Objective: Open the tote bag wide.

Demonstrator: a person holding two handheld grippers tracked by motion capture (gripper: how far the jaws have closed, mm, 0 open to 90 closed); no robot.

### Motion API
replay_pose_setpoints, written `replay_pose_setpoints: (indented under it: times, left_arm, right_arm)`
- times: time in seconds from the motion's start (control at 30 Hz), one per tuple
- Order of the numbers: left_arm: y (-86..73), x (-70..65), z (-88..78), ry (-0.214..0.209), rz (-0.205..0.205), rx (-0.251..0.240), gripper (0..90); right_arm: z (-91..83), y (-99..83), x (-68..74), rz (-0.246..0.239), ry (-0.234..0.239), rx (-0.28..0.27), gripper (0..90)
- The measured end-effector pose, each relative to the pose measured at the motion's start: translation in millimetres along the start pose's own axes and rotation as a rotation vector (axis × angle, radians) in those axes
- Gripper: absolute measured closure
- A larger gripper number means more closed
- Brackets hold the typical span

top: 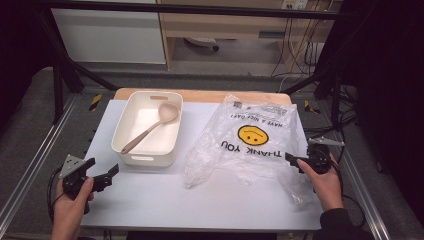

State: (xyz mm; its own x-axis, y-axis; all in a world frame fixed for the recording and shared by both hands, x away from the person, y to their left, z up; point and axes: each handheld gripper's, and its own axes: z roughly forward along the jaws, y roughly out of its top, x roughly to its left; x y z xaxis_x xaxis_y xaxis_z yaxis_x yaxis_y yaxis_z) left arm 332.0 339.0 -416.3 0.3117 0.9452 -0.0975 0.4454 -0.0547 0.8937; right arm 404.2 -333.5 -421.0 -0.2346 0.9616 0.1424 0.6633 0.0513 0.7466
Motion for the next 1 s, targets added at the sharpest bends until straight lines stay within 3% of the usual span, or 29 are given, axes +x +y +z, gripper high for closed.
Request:
replay_pose_setpoints:
  times: [0.17, 0.47, 0.63, 0.83, 0.87, 0.9, 1.0]
  left_arm:
    - [-0.1, 0.4, -0.4, -0.002, -0.003, -0.001, 8.1]
    - [0.2, -1.3, -0.2, -0.010, 0.000, -0.001, 8.1]
    - [0.5, -1.3, -0.2, -0.008, 0.003, -0.003, 8.1]
    - [0.4, -1.5, -0.4, -0.008, 0.007, -0.002, 8.2]
    - [0.5, -1.5, -0.3, -0.008, 0.007, -0.001, 8.2]
    - [0.5, -1.5, -0.4, -0.008, 0.008, -0.002, 8.2]
    - [0.6, -1.7, -0.4, -0.006, 0.009, -0.002, 8.2]
  right_arm:
    - [-11.4, -9.6, 6.3, 0.001, 0.010, -0.014, 7.5]
    - [-28.3, -35.5, 9.5, 0.019, 0.016, 0.005, 15.1]
    - [-32.2, -42.3, 9.1, 0.002, 0.006, 0.018, 22.0]
    - [-33.1, -46.0, 11.5, -0.030, 0.025, 0.041, 42.0]
    - [-33.2, -46.6, 13.1, -0.045, 0.042, 0.052, 50.8]
    - [-33.2, -46.6, 13.1, -0.045, 0.042, 0.052, 50.8]
    - [-33.1, -47.8, 15.2, -0.059, 0.052, 0.071, 67.1]
